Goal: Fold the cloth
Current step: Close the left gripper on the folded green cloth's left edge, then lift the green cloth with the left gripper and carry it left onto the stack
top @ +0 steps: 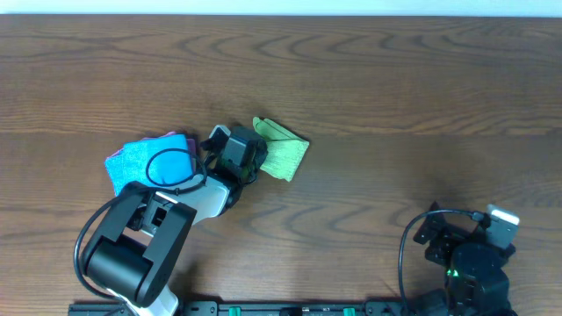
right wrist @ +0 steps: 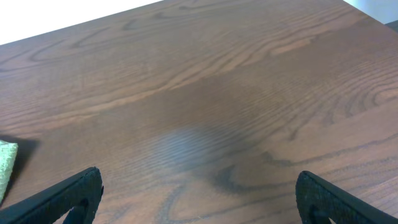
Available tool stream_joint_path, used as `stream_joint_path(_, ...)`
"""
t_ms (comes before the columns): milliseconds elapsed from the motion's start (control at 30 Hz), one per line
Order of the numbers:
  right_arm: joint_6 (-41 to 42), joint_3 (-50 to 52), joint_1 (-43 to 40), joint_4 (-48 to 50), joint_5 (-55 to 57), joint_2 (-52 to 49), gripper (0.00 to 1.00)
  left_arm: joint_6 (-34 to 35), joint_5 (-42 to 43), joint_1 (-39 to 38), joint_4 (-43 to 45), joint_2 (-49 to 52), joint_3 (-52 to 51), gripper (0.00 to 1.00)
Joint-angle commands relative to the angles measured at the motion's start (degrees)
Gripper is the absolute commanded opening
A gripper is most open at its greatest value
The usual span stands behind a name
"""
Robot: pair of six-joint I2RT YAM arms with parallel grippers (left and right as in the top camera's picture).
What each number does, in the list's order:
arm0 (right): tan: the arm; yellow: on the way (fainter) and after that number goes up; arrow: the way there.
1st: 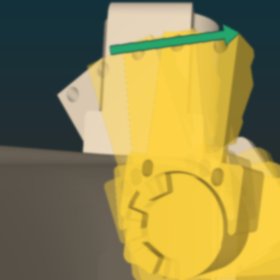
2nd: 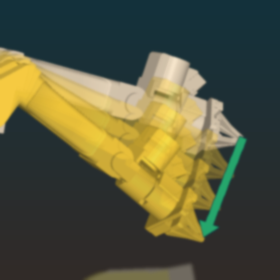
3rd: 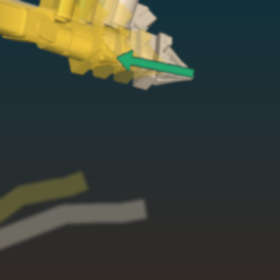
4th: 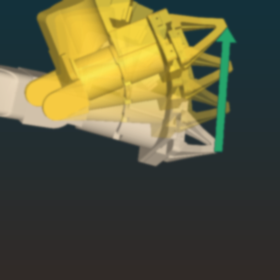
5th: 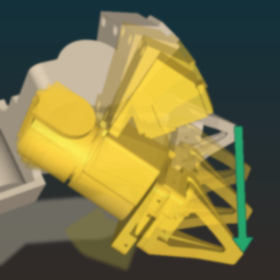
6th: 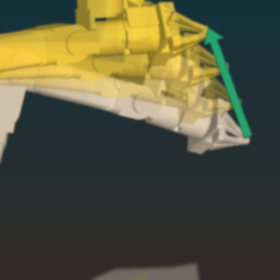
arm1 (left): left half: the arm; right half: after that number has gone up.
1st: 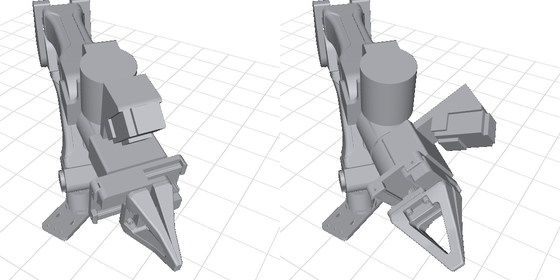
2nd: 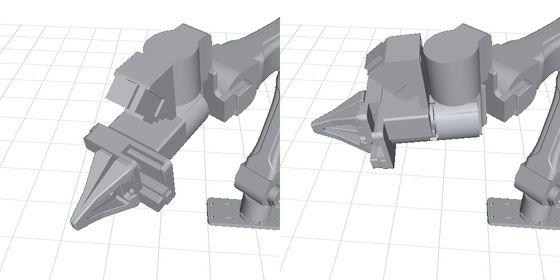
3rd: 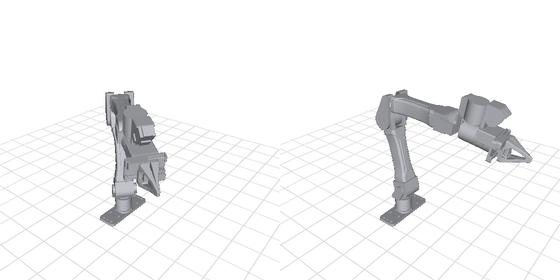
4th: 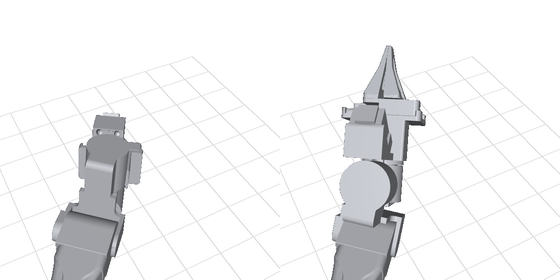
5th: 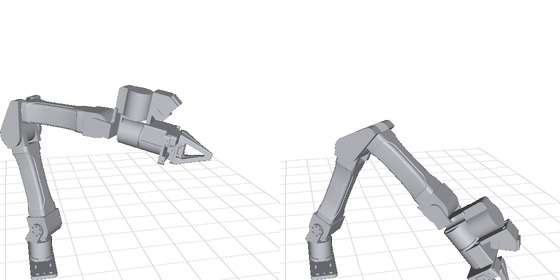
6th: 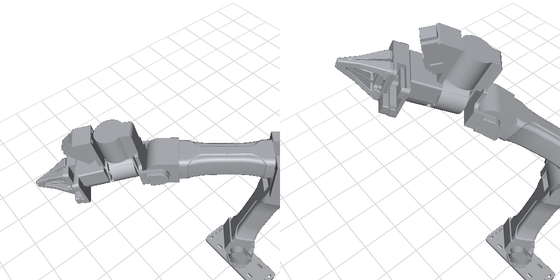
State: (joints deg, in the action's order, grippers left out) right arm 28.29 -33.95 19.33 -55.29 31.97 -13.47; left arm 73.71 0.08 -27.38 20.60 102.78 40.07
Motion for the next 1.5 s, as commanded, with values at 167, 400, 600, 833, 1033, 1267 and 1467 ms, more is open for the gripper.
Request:
stream_joint_path(167, 1.01, 0.24, -0.28, -0.04, 0.81, 0.35, 0.99, -10.71, 5.60, 0.02, -1.99, -0.74, 2.16, 0.06)
stream_joint_path(400, 1.01, 0.24, -0.28, -0.04, 0.81, 0.35, 0.99, -15.13, 4.68, 0.04, -12.41, -5.88, 7.58, 0.06)
stream_joint_path(600, 0.98, 0.24, -0.28, -0.04, 0.81, 0.35, 0.99, -16.13, 3.91, 0.04, -18.75, -8.83, 10.25, 0.06)
stream_joint_path(833, 1.01, 0.24, -0.28, -0.04, 0.81, 0.35, 0.99, -17.57, 3.69, 0.63, -22.32, -12.76, 10.69, 0.06)
stream_joint_path(1033, 1.01, 0.24, -0.28, -0.04, 0.81, 0.35, 0.99, -18.56, 2.38, 3.21, -28.65, -18.29, 10.69, 0.06)
stream_joint_path(1267, 0.98, 0.24, -0.28, -0.04, 0.81, 0.35, 0.99, -21.49, 1.86, 6.99, -34.93, -25.40, 10.69, 0.06)
stream_joint_path(1467, 1.01, 0.24, -0.28, -0.04, 0.81, 0.35, 0.99, -22.58, 1.84, 11.19, -40.50, -31.50, 10.69, 0.06)
